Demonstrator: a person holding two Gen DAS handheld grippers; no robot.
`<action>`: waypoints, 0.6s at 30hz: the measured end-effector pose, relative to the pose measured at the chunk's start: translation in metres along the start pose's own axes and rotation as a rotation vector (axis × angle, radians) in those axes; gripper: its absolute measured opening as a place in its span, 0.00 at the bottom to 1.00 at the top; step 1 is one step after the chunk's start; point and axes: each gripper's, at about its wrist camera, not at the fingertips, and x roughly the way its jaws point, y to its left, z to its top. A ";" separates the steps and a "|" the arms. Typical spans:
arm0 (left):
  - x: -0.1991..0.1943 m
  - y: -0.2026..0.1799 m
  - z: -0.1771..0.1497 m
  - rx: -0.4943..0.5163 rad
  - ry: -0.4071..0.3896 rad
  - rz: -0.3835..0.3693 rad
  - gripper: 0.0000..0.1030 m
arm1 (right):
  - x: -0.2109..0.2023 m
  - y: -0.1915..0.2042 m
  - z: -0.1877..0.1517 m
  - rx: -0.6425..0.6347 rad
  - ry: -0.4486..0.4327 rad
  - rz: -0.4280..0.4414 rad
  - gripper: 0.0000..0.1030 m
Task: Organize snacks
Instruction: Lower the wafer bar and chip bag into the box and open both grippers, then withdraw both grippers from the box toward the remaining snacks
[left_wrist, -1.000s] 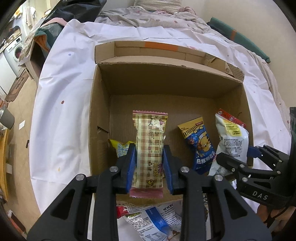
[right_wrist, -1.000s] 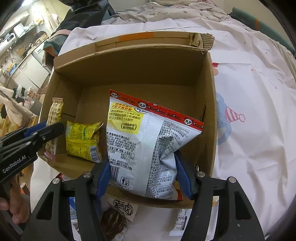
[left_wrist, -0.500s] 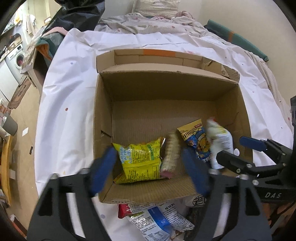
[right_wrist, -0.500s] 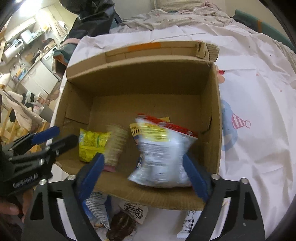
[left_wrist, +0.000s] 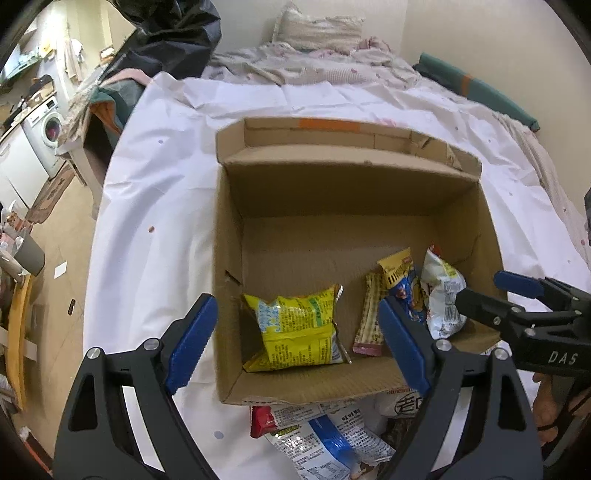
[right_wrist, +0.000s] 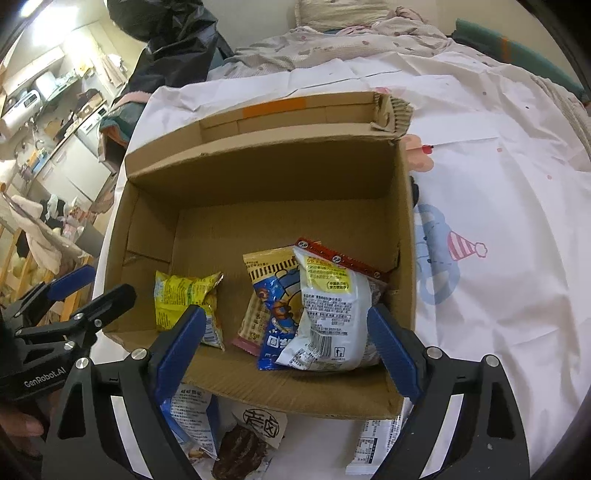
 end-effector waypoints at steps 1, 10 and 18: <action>-0.004 0.002 0.000 -0.003 -0.014 0.003 0.84 | -0.001 0.000 0.000 0.002 -0.004 0.000 0.89; -0.038 0.018 -0.005 -0.030 -0.109 -0.016 0.84 | -0.020 0.002 -0.008 -0.005 -0.027 -0.015 0.89; -0.077 0.015 -0.028 0.007 -0.183 0.001 0.84 | -0.046 0.005 -0.024 0.017 -0.073 -0.027 0.88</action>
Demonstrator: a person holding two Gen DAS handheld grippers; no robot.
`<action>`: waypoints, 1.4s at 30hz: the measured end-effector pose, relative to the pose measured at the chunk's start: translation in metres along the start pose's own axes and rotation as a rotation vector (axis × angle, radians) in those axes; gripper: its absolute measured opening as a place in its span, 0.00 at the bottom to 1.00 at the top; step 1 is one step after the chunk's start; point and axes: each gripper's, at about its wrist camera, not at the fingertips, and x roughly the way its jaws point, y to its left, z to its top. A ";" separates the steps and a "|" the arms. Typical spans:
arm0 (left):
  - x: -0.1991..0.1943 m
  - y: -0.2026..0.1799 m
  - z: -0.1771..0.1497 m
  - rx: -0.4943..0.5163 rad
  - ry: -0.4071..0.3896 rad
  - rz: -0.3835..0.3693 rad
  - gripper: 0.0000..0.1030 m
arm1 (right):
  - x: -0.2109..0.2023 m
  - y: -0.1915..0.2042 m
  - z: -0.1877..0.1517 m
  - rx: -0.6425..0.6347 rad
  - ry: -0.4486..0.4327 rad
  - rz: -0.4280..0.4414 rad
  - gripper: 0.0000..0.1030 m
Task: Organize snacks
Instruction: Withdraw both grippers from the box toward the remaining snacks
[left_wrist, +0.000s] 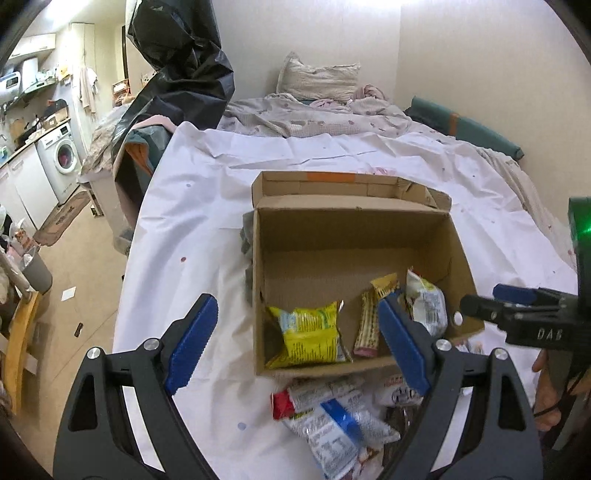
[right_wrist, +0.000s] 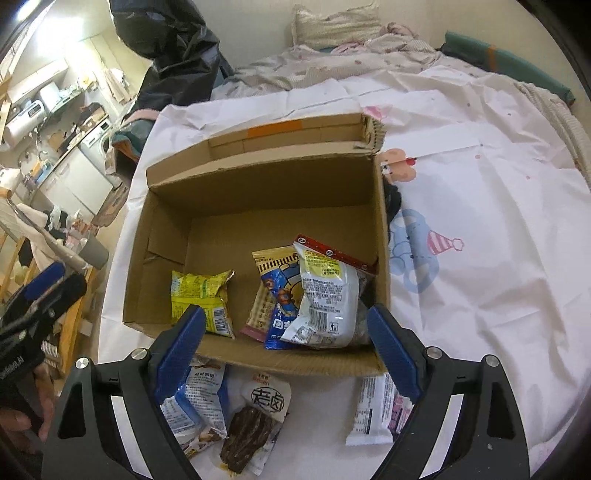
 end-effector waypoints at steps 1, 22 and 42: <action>-0.003 0.001 -0.003 -0.004 0.007 0.000 0.84 | -0.004 0.002 -0.003 -0.002 -0.002 -0.008 0.87; -0.024 0.039 -0.056 -0.202 0.093 0.073 0.84 | -0.037 -0.027 -0.080 0.232 0.040 0.098 0.84; 0.091 -0.015 -0.102 -0.378 0.544 0.073 0.84 | 0.005 -0.048 -0.094 0.423 0.216 0.205 0.84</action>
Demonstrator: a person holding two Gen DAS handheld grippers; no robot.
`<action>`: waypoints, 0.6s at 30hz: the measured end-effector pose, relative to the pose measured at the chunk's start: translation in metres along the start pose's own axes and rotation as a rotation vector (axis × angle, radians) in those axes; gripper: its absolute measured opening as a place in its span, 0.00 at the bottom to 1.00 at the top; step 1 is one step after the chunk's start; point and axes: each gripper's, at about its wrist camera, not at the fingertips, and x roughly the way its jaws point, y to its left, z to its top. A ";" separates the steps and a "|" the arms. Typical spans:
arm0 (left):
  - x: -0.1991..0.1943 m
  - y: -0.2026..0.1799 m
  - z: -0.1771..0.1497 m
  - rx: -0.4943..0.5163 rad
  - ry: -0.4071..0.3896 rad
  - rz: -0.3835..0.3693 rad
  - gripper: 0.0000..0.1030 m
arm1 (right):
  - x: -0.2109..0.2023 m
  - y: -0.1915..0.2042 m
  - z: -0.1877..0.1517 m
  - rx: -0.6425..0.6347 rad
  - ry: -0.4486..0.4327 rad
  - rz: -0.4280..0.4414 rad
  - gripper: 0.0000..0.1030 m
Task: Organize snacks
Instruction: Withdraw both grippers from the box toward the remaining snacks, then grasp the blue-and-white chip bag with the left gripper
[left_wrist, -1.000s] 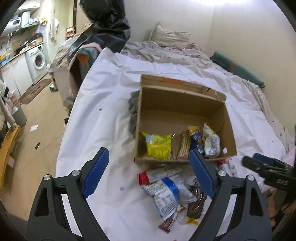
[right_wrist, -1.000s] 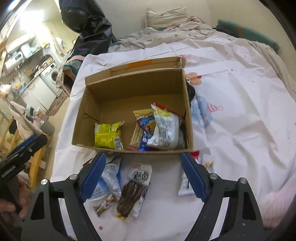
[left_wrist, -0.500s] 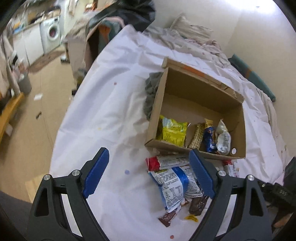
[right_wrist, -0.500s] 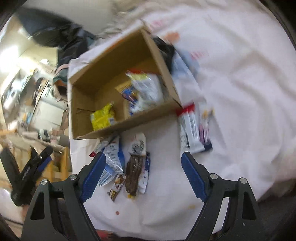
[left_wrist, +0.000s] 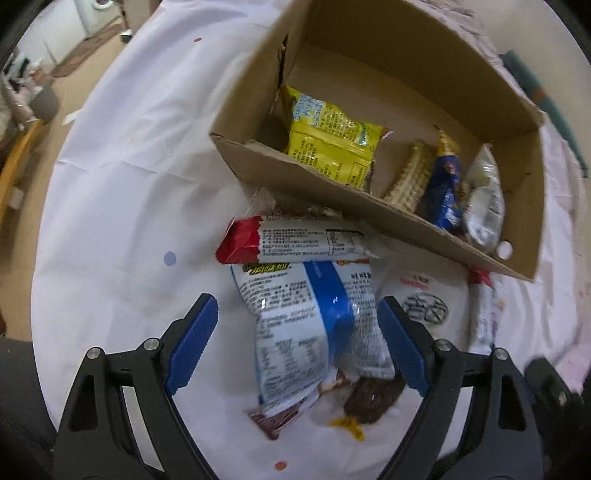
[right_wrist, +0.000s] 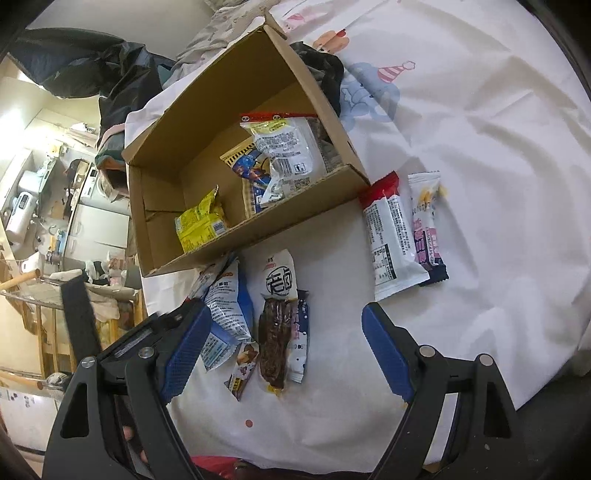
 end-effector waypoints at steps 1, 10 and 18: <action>0.005 -0.004 0.000 0.004 0.011 0.022 0.84 | 0.000 -0.001 0.000 0.003 0.003 0.002 0.84; 0.043 -0.022 -0.009 0.094 0.103 0.040 0.73 | -0.001 -0.003 0.004 0.018 0.009 0.030 0.84; 0.010 -0.013 -0.020 0.149 0.131 -0.055 0.58 | -0.002 0.002 0.005 0.013 0.003 0.049 0.84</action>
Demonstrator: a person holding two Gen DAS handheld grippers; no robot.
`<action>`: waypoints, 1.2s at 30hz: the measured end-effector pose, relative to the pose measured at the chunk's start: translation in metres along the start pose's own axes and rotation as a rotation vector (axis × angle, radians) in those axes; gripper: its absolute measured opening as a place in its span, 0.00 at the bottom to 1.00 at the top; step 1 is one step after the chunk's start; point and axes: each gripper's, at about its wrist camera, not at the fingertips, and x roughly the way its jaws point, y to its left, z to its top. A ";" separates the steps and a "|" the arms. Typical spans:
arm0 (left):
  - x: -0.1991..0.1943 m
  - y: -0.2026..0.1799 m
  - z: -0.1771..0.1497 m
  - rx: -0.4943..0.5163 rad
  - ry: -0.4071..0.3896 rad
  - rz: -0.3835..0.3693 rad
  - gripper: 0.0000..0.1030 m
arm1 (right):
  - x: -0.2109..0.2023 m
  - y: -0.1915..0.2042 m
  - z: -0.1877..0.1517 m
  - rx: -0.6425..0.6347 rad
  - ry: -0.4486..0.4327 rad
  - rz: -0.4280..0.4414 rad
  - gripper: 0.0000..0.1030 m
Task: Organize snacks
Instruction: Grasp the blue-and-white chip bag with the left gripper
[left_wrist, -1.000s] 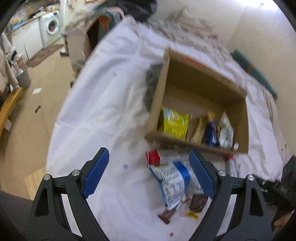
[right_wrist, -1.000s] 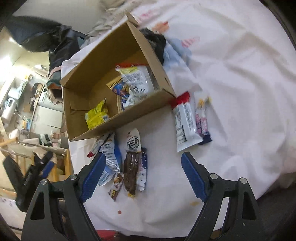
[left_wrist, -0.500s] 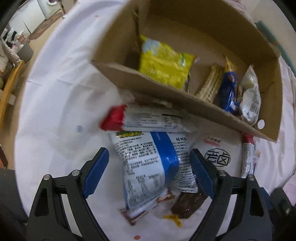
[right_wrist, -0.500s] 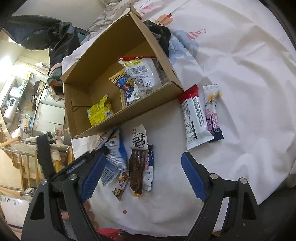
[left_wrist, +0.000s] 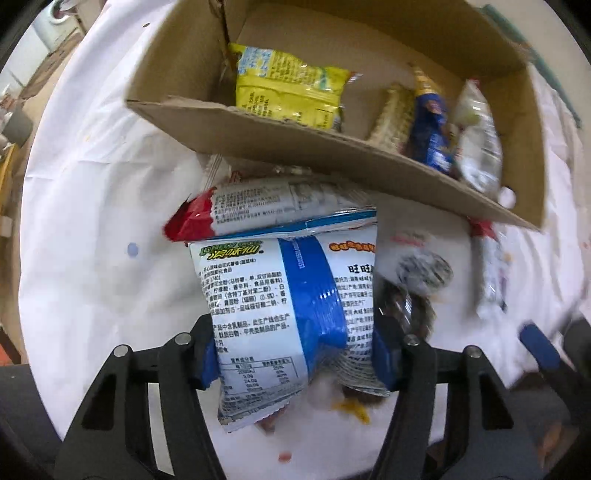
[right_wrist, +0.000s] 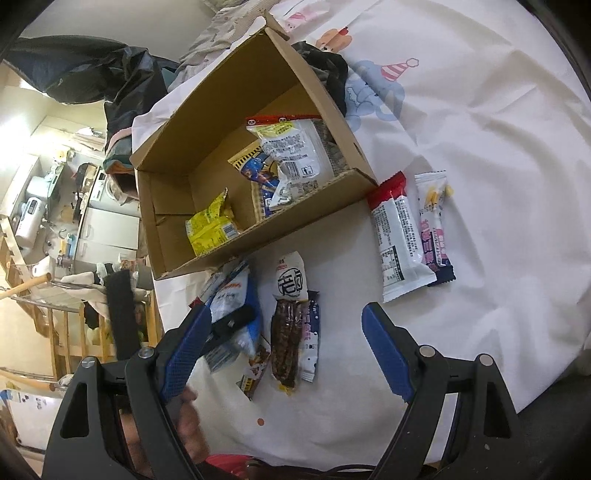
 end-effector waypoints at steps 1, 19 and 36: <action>-0.007 0.001 -0.005 0.013 0.007 -0.013 0.58 | -0.001 0.000 0.000 0.000 -0.003 0.000 0.84; -0.117 0.061 -0.009 0.101 -0.258 0.022 0.58 | -0.027 -0.037 0.016 0.125 -0.086 -0.107 0.84; -0.090 0.088 -0.001 -0.073 -0.189 -0.138 0.58 | 0.073 -0.005 0.046 -0.319 0.182 -0.570 0.57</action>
